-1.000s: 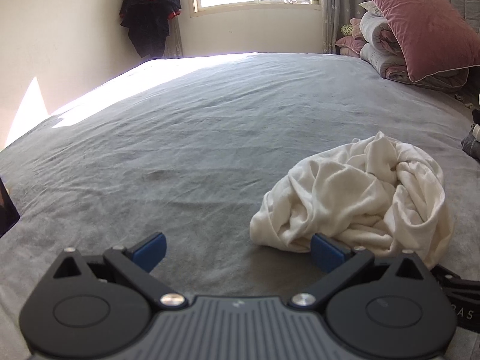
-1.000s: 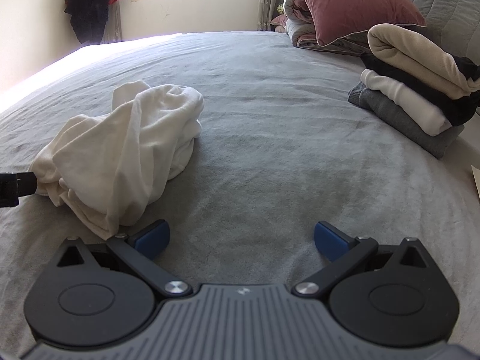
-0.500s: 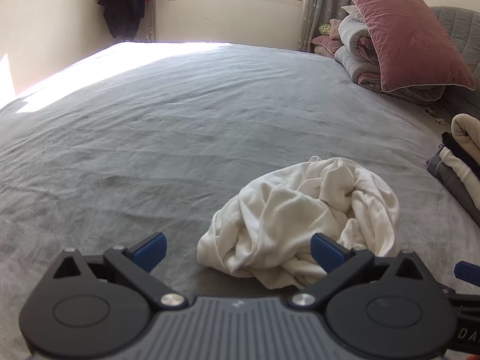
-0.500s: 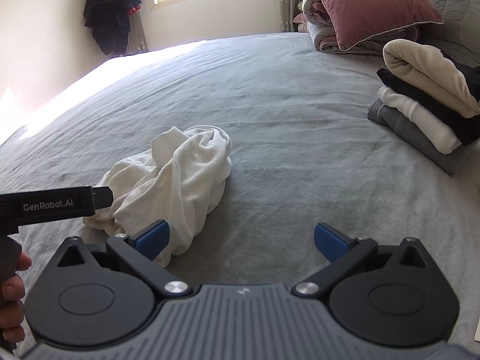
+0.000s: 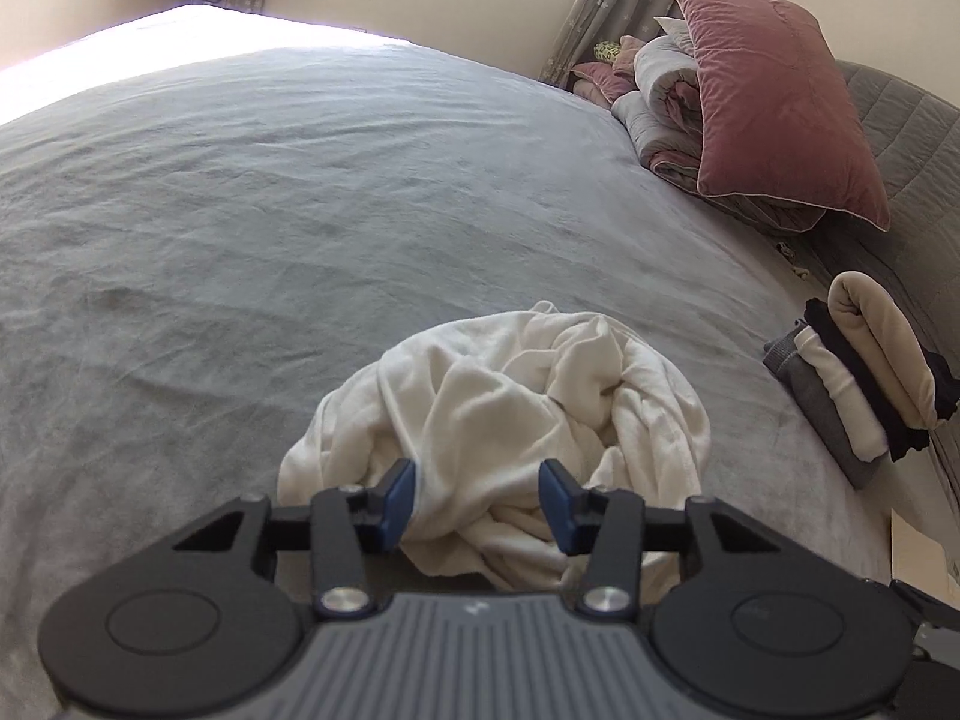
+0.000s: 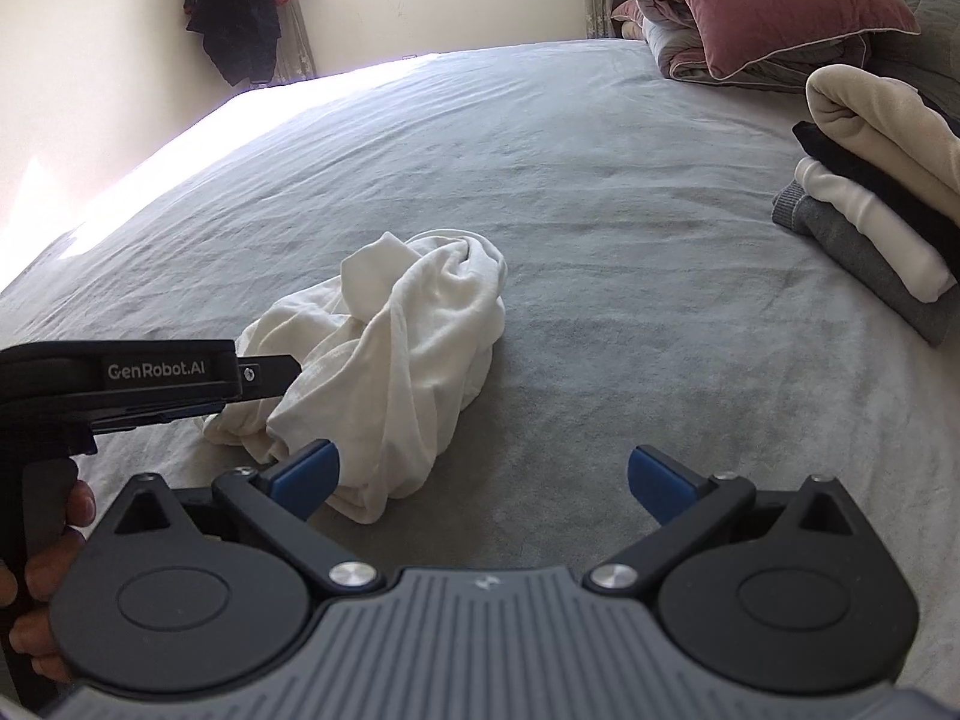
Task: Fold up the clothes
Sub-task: 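Grasp the white garment with the left gripper while the right gripper grasps another part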
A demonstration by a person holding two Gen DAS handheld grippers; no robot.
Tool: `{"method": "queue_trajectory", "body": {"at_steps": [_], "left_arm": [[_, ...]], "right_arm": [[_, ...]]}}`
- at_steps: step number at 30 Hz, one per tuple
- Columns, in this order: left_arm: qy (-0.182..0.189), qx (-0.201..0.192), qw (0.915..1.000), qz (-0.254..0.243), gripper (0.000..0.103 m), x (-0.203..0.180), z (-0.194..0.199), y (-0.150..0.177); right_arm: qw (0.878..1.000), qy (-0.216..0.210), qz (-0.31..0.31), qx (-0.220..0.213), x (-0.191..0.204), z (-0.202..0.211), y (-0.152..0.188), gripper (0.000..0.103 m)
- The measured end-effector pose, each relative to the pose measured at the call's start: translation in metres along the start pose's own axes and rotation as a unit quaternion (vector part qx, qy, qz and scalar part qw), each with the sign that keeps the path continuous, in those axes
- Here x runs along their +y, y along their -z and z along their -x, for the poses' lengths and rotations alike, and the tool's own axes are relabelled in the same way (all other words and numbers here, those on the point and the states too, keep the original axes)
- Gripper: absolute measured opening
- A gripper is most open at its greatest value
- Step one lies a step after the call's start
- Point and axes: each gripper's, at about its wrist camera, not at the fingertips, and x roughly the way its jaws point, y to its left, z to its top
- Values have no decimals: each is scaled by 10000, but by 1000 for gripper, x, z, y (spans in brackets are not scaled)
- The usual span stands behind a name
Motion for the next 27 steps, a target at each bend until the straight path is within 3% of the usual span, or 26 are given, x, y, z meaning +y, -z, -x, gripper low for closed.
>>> {"method": "queue_trajectory", "body": {"at_steps": [1,3,4,8,10,15,19,23,25,26,27], "left_arm": [[26,16,10000,7,26,0,-1,0],[77,48,10000,22,7,1,-2,1],[102,64,9999,29,4,1,-3,2],[125,6,9999,-105,4,0,1,2],[29,-74,9996,-281,4,-3,5,2],[-329,-166,9957,-854,4,-16,9,7],[-485,-209,9927,-1087,3,-17,12,9],[-509,-244,9916,-1163,3,-17,16,10],[-521,-282,9913,-1175,3,-17,18,11],[-523,-312,9915,-1153,3,-16,20,10],[-525,-343,9916,-1129,3,-14,23,9]], "right_arm": [[10000,-31,-10,14,0,0,0,103],[9999,-89,-31,36,0,-1,0,103],[9999,-122,-47,47,0,-1,0,103],[9996,-264,-104,81,0,-2,0,103],[9993,-355,-96,46,1,0,0,97],[9973,-728,-123,-34,3,2,1,72],[9942,-1056,-218,-31,5,0,1,62],[9919,-1217,-329,-138,4,-3,1,44],[9916,-1219,-403,-162,3,-5,1,28],[9917,-1189,-458,-162,1,-5,0,4],[9918,-1152,-518,-190,-2,-4,0,4]]}}
